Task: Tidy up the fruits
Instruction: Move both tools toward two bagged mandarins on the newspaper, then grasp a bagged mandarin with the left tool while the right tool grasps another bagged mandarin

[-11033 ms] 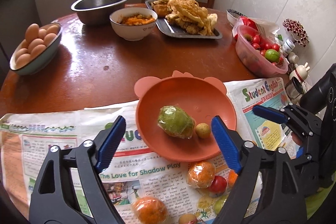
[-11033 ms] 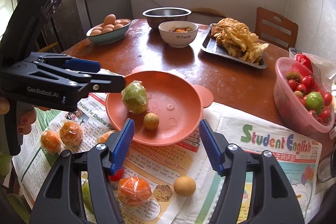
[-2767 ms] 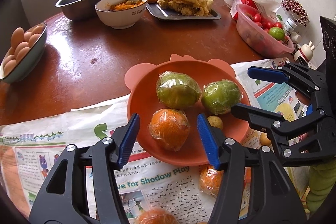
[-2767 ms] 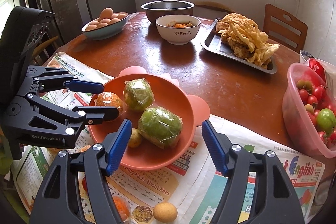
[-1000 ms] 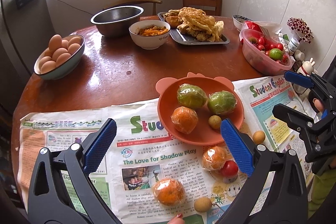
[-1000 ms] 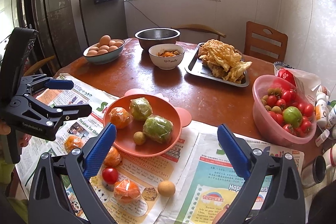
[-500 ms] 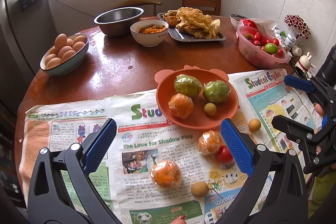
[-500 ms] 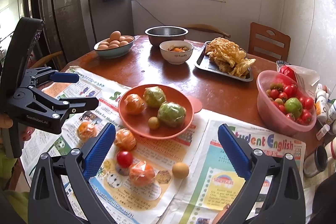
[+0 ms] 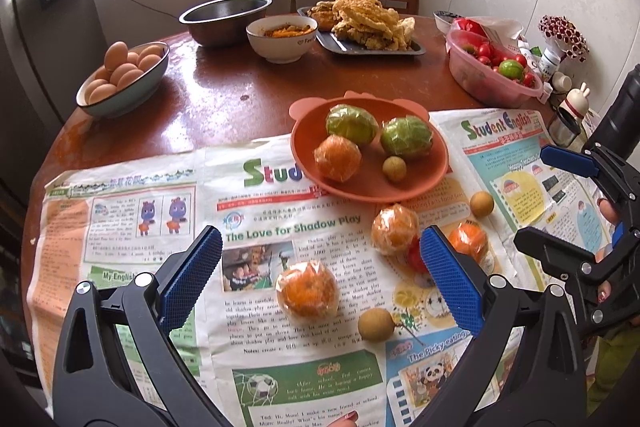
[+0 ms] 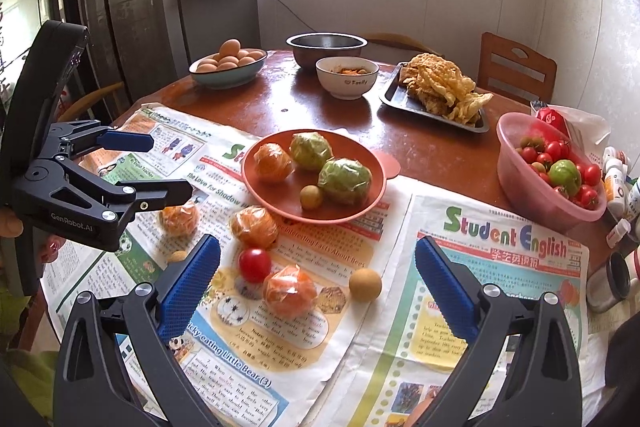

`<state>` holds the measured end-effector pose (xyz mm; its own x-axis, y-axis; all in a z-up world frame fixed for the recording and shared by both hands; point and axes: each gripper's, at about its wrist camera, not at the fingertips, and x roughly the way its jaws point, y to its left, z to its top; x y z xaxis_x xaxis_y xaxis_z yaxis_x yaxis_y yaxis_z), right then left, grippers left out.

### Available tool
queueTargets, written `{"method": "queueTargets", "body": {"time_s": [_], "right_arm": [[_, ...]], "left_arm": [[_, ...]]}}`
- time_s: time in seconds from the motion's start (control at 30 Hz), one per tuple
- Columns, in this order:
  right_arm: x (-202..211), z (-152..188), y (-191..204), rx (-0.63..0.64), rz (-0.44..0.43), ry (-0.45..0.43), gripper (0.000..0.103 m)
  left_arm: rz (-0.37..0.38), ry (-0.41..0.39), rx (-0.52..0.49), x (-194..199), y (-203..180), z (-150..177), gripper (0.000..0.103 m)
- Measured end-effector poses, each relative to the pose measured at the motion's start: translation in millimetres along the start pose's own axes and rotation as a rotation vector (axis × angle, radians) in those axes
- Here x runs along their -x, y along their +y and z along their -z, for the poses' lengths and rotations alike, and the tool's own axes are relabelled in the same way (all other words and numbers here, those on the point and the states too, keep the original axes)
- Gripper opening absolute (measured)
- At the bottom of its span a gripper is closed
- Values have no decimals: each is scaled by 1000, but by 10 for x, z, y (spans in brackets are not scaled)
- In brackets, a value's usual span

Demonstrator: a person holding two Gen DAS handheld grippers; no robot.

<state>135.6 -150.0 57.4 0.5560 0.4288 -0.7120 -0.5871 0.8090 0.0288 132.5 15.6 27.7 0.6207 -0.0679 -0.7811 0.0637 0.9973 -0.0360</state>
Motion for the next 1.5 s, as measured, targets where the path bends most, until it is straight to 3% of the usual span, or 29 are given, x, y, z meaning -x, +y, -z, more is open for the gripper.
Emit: {"method": "queueTargets", "body": {"time_s": [0.83,0.87,0.9,1.03,1.1,1.33,1.5], "right_arm": [[-249,354,116,6,-18,97,96],[-264,365,115,6,-25,103,91],[-281,374,114,6,-28,108,79],[-357,397,125,16,-41,130,71],[-391,403,134,21,-49,138,61],[-462,387,114,17,-57,147,59],[-510,360,90,19,-61,149,50]], "left_arm": [[-9,72,23,-124,119,388,93],[-9,74,25,-129,131,397,93],[-8,77,27,-137,139,402,93],[5,85,33,-154,157,422,93],[13,88,37,-164,166,431,93],[26,100,52,-207,206,444,93],[34,103,60,-249,227,425,93]]}}
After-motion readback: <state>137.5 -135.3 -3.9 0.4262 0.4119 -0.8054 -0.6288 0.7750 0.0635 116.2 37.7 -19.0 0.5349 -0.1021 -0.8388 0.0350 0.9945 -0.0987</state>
